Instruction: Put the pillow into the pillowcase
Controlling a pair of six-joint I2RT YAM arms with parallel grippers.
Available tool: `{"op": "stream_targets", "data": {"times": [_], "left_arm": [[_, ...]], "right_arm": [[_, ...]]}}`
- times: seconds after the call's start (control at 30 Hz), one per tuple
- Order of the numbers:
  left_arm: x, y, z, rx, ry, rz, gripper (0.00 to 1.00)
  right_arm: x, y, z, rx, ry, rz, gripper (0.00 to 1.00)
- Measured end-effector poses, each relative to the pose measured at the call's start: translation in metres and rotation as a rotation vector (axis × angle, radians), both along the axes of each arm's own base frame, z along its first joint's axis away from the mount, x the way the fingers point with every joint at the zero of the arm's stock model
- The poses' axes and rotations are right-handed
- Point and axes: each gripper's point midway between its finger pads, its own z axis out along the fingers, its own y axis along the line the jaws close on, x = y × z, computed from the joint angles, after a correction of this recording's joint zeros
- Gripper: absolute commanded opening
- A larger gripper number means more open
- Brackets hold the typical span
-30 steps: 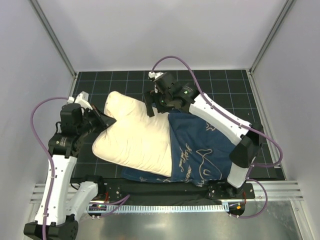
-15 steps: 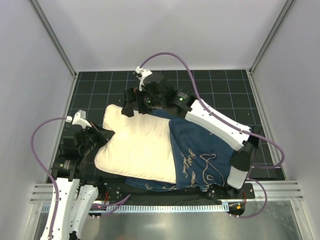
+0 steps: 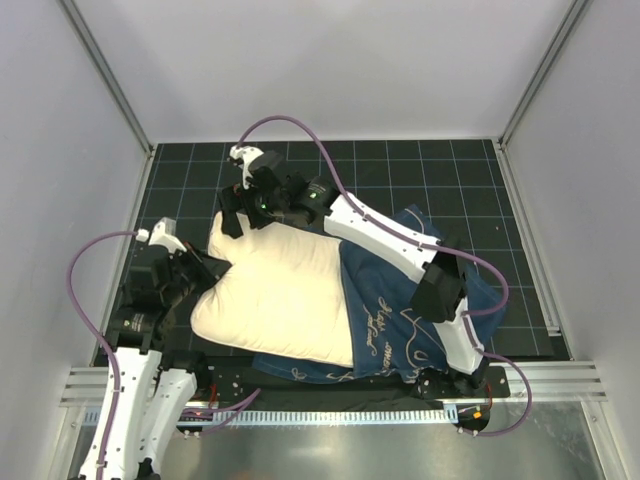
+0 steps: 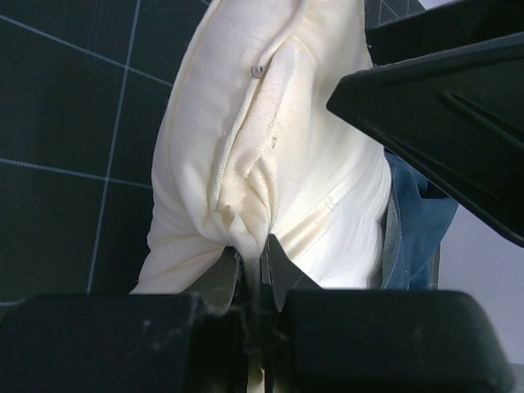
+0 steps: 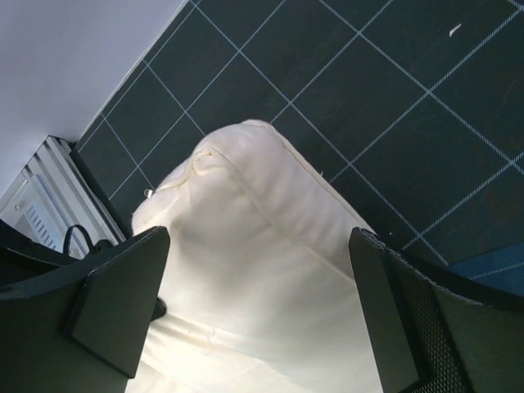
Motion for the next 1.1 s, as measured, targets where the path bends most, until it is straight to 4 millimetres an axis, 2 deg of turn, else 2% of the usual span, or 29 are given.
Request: {"op": "stream_targets", "data": {"times": [0.23,0.33,0.43,0.47,0.5,0.57,0.6,0.67,0.7,0.73,0.83,0.87,0.97,1.1], "left_arm": [[0.000,-0.005,-0.002,0.006,0.005,-0.042,0.00],[0.000,-0.007,0.000,0.008,0.000,-0.059,0.00],[0.000,-0.007,-0.001,0.019,0.002,-0.069,0.00],[0.000,-0.007,-0.001,0.021,0.001,-0.071,0.00],[0.000,-0.007,-0.001,0.022,0.000,-0.071,0.00],[0.000,-0.007,-0.002,0.024,0.004,-0.072,0.00],[0.000,-0.007,-0.003,0.025,0.008,-0.073,0.01],[-0.002,-0.006,-0.005,0.029,0.020,-0.076,0.03],[-0.002,-0.006,-0.006,0.032,0.025,-0.077,0.06],[-0.002,-0.006,-0.007,0.035,0.025,-0.079,0.08],[-0.002,-0.005,-0.008,0.046,0.030,-0.084,0.28],[-0.003,-0.005,-0.010,0.049,0.040,-0.085,0.50],[-0.005,-0.004,-0.008,0.064,0.054,-0.096,0.80],[-0.001,-0.004,0.009,0.074,0.032,-0.096,0.89]], "right_arm": [[0.006,0.005,0.004,0.024,-0.055,0.104,0.99],[-0.003,0.011,0.008,0.095,-0.020,0.218,0.95],[-0.010,0.012,0.004,0.144,0.031,0.310,0.93],[-0.010,0.012,0.003,0.152,0.044,0.327,0.89],[-0.010,0.011,0.001,0.159,0.053,0.340,0.84],[-0.011,0.011,-0.002,0.162,0.061,0.362,0.62],[-0.011,0.010,-0.005,0.159,0.062,0.371,0.41],[-0.011,0.009,-0.012,0.149,0.067,0.376,0.26],[-0.011,0.007,-0.014,0.146,0.074,0.377,0.11],[-0.012,0.007,-0.016,0.143,0.080,0.380,0.05],[-0.012,0.005,-0.021,0.135,0.085,0.380,0.04],[-0.012,0.005,-0.022,0.132,0.084,0.376,0.04],[-0.008,-0.003,-0.028,0.130,0.084,0.356,0.04],[-0.011,-0.026,-0.026,0.155,0.108,0.328,0.04]]}}
